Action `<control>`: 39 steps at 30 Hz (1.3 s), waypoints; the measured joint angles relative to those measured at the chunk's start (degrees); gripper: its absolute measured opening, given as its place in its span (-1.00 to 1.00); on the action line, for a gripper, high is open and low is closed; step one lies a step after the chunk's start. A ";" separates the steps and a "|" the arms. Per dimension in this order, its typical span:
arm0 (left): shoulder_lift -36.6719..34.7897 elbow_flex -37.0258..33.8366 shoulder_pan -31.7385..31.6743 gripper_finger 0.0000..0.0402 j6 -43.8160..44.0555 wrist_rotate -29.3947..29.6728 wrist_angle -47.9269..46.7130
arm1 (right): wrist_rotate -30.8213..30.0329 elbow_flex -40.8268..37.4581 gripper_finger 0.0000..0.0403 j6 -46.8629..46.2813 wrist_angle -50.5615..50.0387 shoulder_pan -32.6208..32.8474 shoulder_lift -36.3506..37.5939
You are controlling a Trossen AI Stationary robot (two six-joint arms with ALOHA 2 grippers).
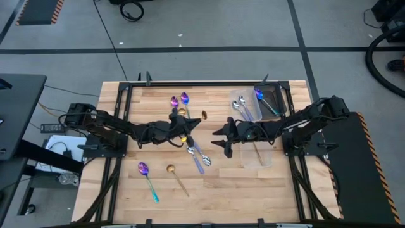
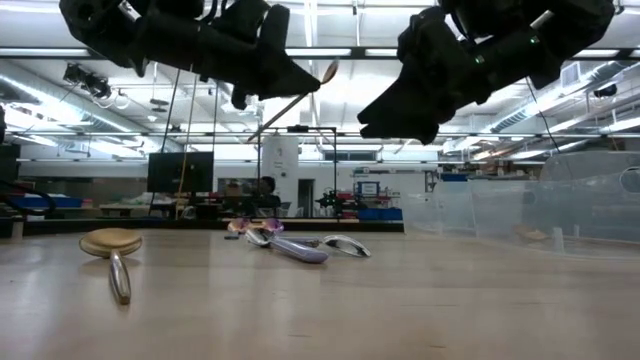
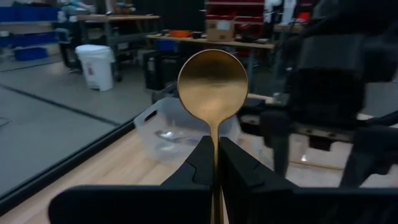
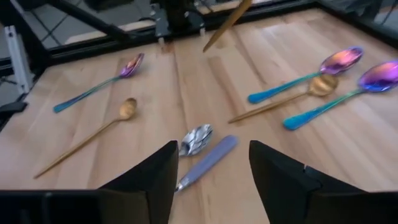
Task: Sort silverware by color (type)
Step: Put the gold spoon into the bottom transparent bin
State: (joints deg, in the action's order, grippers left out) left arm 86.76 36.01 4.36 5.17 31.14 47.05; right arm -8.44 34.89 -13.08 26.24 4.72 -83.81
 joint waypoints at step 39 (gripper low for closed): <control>10.56 10.33 1.81 -0.91 -8.87 -13.66 20.08 | 5.37 -0.02 -0.03 16.76 21.59 -2.55 -0.22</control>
State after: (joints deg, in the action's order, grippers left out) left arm 97.32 46.34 6.17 -3.70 17.48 67.13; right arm -3.07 34.87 3.68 47.83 2.17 -84.03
